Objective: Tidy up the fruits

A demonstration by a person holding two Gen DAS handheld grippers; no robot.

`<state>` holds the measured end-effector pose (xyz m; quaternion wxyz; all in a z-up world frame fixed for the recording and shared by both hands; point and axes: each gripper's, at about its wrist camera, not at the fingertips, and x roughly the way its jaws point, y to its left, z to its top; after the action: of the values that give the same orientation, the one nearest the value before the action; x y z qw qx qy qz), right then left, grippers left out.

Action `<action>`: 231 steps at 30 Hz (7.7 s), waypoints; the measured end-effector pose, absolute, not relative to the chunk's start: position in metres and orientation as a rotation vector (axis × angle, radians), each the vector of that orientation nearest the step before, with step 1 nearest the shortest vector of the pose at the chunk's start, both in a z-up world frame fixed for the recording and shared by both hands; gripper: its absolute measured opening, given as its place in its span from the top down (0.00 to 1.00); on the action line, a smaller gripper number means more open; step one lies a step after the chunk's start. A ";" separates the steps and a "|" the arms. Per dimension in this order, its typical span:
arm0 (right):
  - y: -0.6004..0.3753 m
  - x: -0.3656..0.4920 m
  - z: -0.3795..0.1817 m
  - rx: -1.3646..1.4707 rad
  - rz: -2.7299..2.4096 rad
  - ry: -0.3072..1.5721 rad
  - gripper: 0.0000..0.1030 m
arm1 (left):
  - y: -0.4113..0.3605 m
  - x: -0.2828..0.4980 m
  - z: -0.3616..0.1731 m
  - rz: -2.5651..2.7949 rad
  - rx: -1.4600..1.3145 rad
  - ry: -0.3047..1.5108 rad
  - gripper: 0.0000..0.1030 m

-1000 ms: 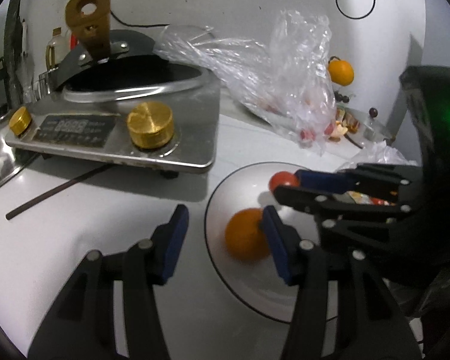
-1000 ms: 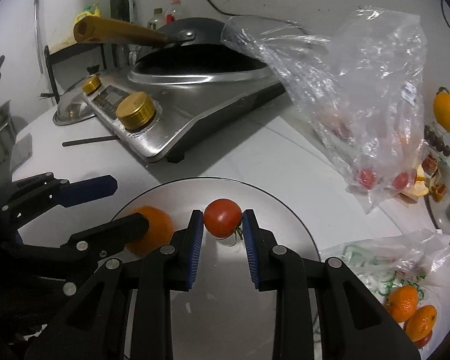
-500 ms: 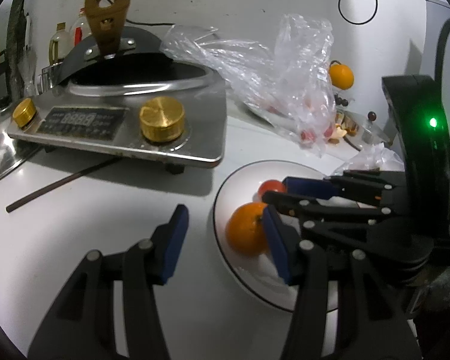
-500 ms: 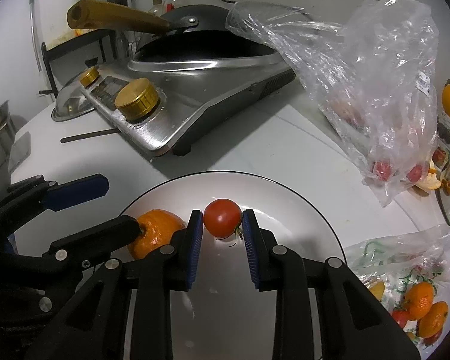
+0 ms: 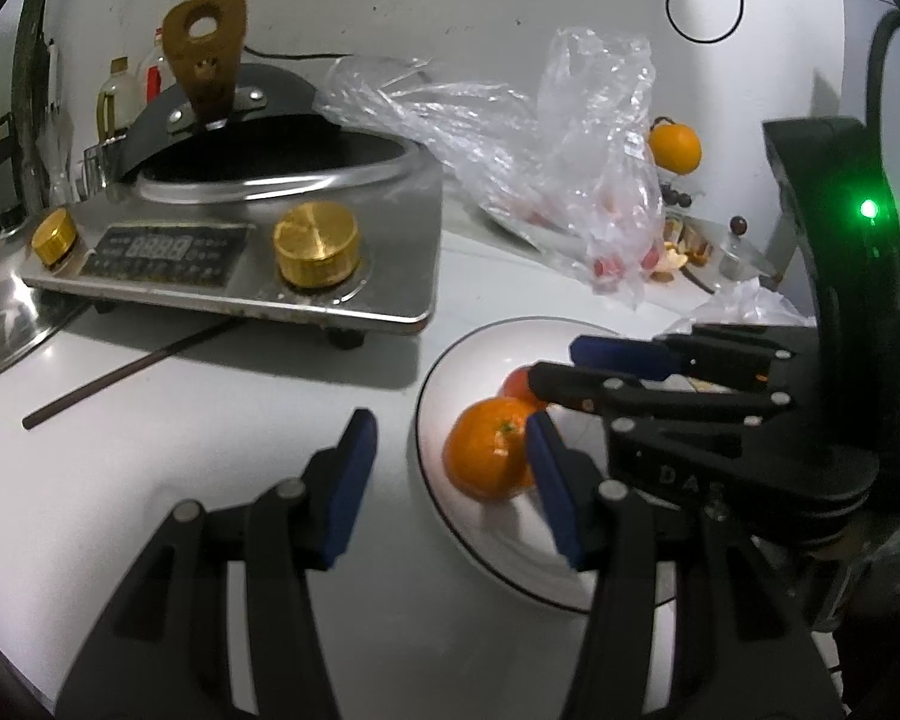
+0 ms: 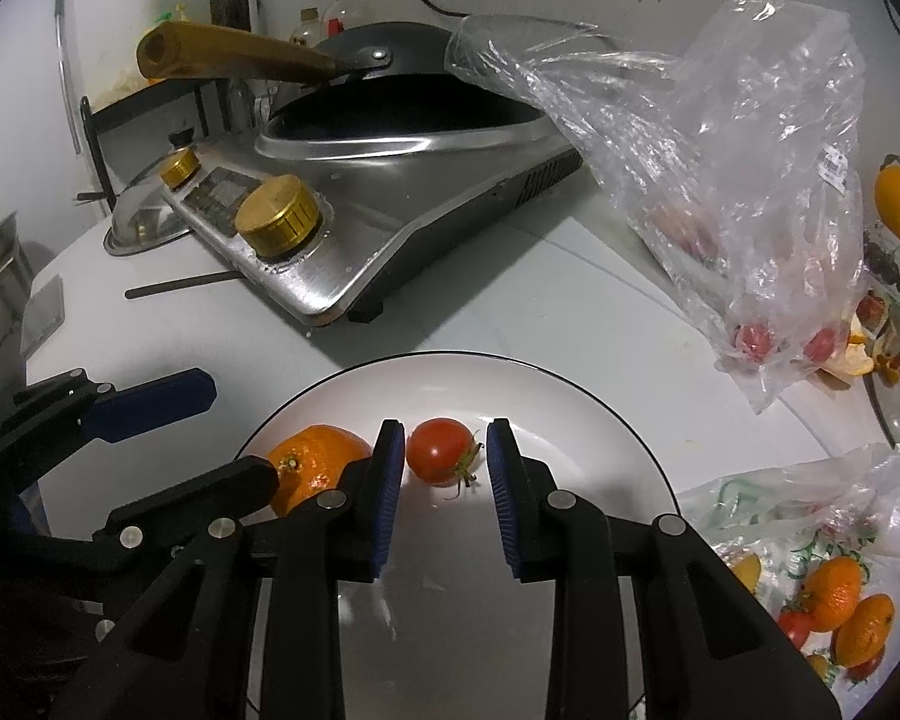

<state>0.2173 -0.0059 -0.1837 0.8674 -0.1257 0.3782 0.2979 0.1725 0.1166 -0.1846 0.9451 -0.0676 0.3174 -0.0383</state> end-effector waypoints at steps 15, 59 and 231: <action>-0.033 0.195 -0.160 -0.222 0.603 0.740 0.61 | 0.097 0.155 -0.167 -0.073 -0.116 0.617 0.35; -0.182 0.150 -0.135 -0.092 0.425 0.655 0.61 | -0.017 0.142 -0.147 -0.169 0.013 0.621 0.35; -0.187 0.146 -0.154 -0.175 0.471 0.708 0.73 | -0.012 0.164 -0.172 -0.227 0.097 0.679 0.73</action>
<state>0.1459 -0.1873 -0.1537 0.9073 -0.0848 0.3430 0.2281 0.1644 -0.0118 -0.1725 0.9355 0.0476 0.3320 -0.1109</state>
